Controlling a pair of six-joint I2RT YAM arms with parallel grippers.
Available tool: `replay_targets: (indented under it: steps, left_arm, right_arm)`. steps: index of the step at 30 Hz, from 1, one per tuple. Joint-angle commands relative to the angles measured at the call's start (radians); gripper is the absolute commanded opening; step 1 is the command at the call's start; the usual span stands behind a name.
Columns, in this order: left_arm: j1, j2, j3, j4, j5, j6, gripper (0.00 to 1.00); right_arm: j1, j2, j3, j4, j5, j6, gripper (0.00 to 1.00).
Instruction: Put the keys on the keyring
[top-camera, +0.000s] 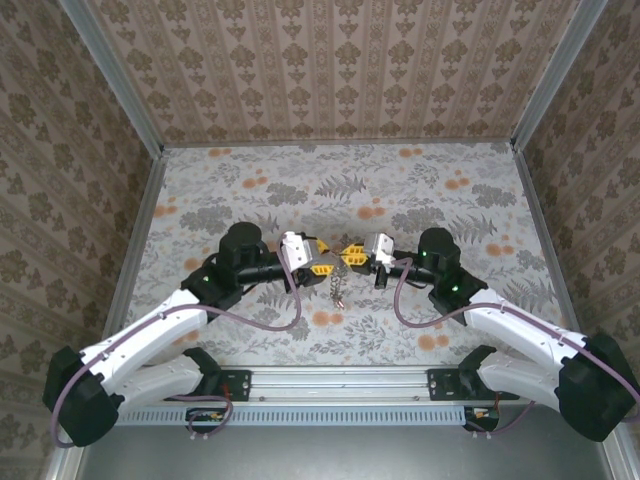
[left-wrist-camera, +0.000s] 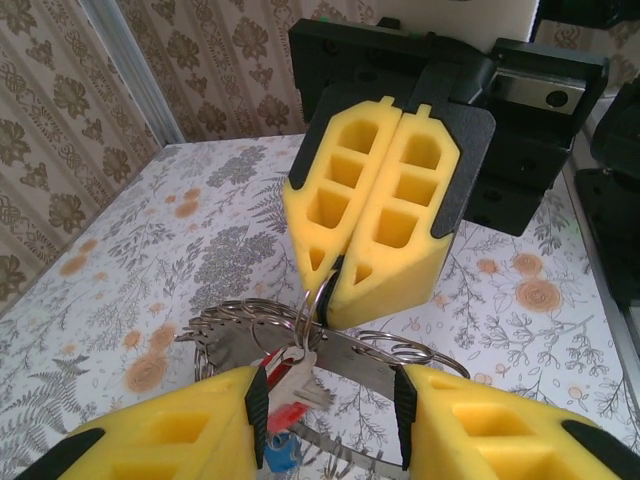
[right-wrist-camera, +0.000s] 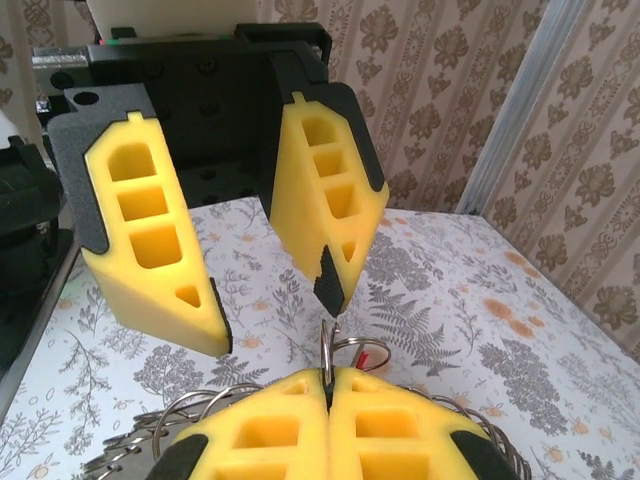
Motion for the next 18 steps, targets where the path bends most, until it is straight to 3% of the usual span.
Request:
replay_targets:
  steps: [1, 7, 18]
  left_arm:
    - [0.01, 0.023, 0.031, 0.03, 0.038, -0.054, 0.4]
    - [0.013, 0.059, 0.05, 0.043, 0.07, -0.055, 0.33]
    - [0.037, 0.009, 0.065, -0.003, 0.067, 0.001, 0.32]
  right_arm:
    - [-0.004, 0.003, 0.003, 0.098, -0.001, 0.026, 0.0]
    - [-0.003, 0.018, 0.016, 0.096, -0.038, 0.023, 0.0]
    - [0.003, 0.028, 0.031, 0.026, -0.072, -0.026, 0.0]
